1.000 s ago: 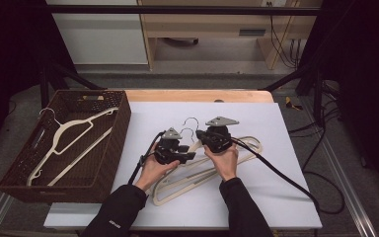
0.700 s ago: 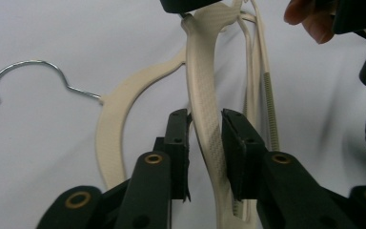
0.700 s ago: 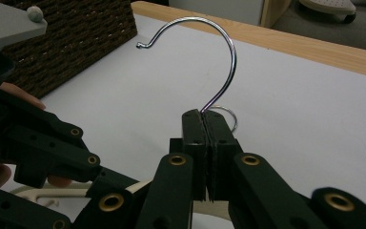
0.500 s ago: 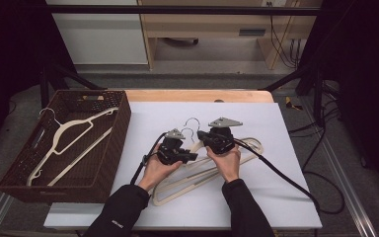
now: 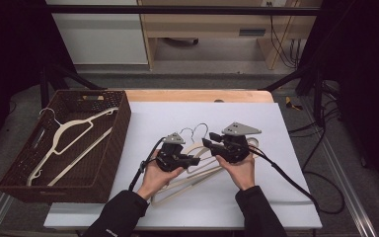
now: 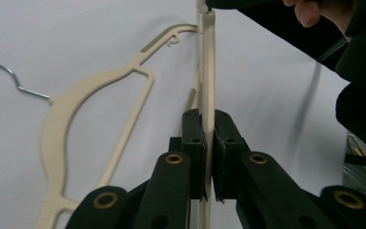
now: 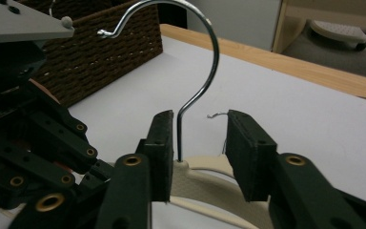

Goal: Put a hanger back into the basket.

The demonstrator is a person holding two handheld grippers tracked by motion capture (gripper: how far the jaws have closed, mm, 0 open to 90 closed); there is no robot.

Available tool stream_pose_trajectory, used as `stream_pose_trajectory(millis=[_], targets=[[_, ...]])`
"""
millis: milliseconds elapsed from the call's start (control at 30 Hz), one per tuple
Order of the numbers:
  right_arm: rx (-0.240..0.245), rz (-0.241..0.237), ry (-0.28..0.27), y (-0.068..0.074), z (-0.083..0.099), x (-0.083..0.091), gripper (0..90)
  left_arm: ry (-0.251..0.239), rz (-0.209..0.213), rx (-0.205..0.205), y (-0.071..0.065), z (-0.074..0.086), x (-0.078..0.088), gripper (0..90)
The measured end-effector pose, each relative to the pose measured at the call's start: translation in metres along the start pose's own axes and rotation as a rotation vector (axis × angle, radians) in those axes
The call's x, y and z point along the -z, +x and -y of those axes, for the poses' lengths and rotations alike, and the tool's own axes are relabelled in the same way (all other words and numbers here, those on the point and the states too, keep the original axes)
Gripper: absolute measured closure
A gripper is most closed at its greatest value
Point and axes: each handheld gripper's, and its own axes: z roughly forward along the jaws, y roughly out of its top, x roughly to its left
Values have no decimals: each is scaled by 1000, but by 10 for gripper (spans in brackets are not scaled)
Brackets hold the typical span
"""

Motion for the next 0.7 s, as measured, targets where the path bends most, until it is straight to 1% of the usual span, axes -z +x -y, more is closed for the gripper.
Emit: stream_pose_trajectory(millis=[67, 133, 200, 267, 333, 500, 600, 700], targets=[[0, -11, -14, 1, 2, 8, 519, 0, -10, -17, -5, 1, 2, 863], [2, -31, -28, 1, 5, 18, 457, 1, -9, -30, -9, 2, 4, 864], [17, -35, -34, 2, 10, 27, 404, 3, -7, -29, -13, 2, 7, 865], [18, -31, -51, 1, 16, 39, 351, -1, -9, -43, -17, 2, 11, 865], [18, -22, -66, -2, 22, 49, 296, -4, -11, -51, -20, 2, 16, 865], [-11, 8, -98, -13, 36, 68, 195, -17, -16, -73, -25, 1, 31, 865], [-21, 35, -100, -20, 46, 76, 139, -30, -21, -83, -24, 1, 43, 865], [-30, 58, -93, -27, 54, 82, 114, -48, -36, -93, -24, 1, 56, 865]])
